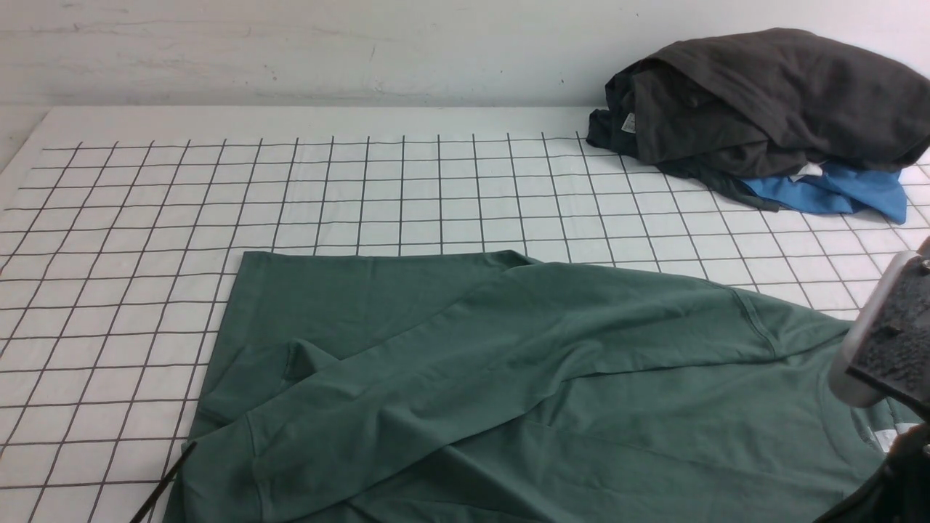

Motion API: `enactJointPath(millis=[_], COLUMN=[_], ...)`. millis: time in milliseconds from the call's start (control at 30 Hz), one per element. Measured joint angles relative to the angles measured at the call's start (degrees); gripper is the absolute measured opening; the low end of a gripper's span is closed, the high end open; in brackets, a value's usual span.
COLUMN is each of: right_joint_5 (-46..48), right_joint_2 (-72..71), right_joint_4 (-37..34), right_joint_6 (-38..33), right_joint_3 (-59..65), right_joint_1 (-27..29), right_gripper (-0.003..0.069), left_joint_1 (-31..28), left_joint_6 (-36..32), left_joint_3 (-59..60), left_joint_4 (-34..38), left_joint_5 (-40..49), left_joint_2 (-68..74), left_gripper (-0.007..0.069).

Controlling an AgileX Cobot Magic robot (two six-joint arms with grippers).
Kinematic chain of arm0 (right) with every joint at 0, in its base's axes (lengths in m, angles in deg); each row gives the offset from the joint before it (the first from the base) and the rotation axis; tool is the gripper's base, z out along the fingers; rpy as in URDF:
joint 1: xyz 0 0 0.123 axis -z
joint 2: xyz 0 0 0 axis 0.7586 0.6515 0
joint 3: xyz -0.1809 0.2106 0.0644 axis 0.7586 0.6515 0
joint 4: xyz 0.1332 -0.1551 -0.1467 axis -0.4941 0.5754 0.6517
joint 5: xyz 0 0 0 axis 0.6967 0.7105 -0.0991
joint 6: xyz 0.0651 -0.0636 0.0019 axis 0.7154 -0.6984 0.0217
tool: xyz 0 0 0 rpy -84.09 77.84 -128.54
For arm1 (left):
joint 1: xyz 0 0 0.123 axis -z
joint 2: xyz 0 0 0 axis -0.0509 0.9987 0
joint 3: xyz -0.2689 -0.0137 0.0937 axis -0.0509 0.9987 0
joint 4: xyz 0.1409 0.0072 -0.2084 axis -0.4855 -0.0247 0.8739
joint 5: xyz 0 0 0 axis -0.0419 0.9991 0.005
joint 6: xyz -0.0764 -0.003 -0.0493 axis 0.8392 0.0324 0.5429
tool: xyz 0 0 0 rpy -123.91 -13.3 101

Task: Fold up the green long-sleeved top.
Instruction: Use both arms simultaneously to clamp the lower edge of the clothing fabric

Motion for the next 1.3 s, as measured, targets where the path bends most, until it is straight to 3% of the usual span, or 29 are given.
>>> enactJointPath(millis=[500, 1000, 1300], right_joint_5=[0.0, 0.0, 0.1], right_joint_2=[0.0, 0.0, 0.0], right_joint_4=[0.0, 0.2, 0.2], right_joint_6=[-0.1, -0.1, -0.1], right_joint_3=[0.0, 0.0, 0.0], right_joint_1=[0.0, 0.0, 0.0], right_gripper=[-0.0014, -0.0014, -0.0014], left_joint_1=[0.2, 0.2, 0.2], left_joint_6=[1.0, 1.4, 1.4], left_joint_3=[0.2, 0.7, -2.1], left_joint_4=[-3.3, -3.3, -2.4], left_joint_5=[-0.7, -1.4, 2.1], left_joint_2=[4.5, 2.7, 2.7], left_gripper=[0.0417, 0.0193, 0.016])
